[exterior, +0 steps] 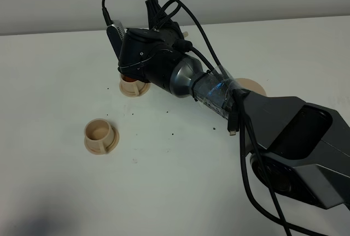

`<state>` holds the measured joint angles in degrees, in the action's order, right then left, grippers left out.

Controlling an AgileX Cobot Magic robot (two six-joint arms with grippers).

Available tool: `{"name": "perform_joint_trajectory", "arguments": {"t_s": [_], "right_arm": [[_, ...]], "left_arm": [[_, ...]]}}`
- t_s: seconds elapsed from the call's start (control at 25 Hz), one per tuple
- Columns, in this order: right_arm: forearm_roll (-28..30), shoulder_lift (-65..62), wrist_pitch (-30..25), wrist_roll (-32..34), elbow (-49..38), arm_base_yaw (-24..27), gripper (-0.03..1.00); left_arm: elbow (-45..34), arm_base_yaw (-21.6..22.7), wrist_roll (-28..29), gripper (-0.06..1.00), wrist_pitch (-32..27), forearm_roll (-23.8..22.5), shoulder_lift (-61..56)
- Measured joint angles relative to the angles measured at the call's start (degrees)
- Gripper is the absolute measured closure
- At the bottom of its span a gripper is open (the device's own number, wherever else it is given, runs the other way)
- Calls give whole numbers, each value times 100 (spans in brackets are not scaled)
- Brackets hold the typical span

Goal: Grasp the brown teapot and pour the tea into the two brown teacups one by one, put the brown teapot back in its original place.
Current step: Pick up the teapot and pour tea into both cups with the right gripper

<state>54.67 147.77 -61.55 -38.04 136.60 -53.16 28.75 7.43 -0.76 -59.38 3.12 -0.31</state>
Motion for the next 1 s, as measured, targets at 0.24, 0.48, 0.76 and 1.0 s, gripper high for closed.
{"name": "perform_joint_trajectory", "arguments": {"t_s": [0.24,0.48,0.76,1.0], "right_arm": [[17,0,-6,0,0,0,84],[15,0,-6,0,0,0,84],[19,0,-6,0,0,0,84],[19,0,-6,0,0,0,84]], "left_arm": [[0,0,0,66,0,0,0],[0,0,0,66,0,0,0],[0,0,0,66,0,0,0],[0,0,0,66,0,0,0]]}}
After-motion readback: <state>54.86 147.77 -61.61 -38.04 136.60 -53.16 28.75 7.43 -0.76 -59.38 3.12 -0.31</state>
